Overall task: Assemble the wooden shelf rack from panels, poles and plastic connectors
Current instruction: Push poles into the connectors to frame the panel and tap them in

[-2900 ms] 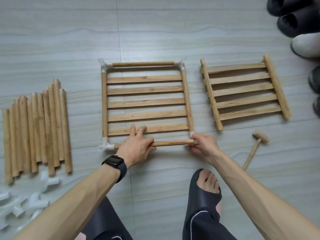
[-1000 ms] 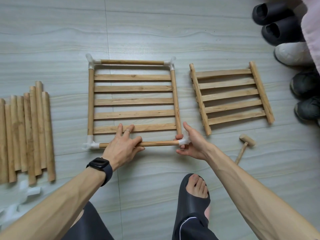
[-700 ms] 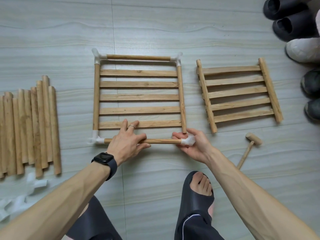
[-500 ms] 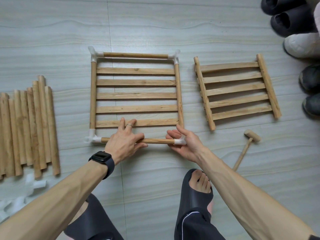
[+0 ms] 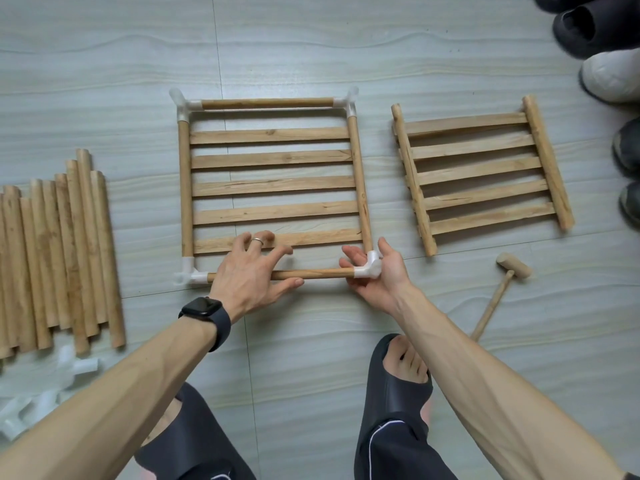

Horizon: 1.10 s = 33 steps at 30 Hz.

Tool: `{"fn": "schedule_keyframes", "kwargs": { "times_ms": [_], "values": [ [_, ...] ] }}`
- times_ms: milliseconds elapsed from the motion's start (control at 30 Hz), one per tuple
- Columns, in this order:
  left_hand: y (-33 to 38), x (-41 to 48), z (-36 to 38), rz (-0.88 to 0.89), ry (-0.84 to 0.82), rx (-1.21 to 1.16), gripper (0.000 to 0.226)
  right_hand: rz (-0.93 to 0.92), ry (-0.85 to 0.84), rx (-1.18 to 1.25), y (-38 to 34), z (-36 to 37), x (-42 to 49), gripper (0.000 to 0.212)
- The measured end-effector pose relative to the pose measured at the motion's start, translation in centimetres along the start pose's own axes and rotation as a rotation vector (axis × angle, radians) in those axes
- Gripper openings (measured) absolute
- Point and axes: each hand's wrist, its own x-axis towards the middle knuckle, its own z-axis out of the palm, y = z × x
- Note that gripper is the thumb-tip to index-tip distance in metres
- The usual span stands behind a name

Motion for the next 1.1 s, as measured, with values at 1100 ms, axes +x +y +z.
{"fn": "schedule_keyframes", "kwargs": {
  "times_ms": [1100],
  "values": [
    [3.9, 3.0, -2.6, -0.107, 0.068, -0.503, 0.026, -0.382, 0.057, -0.355, 1.2, 0.2, -3.4, 0.017]
  ]
}}
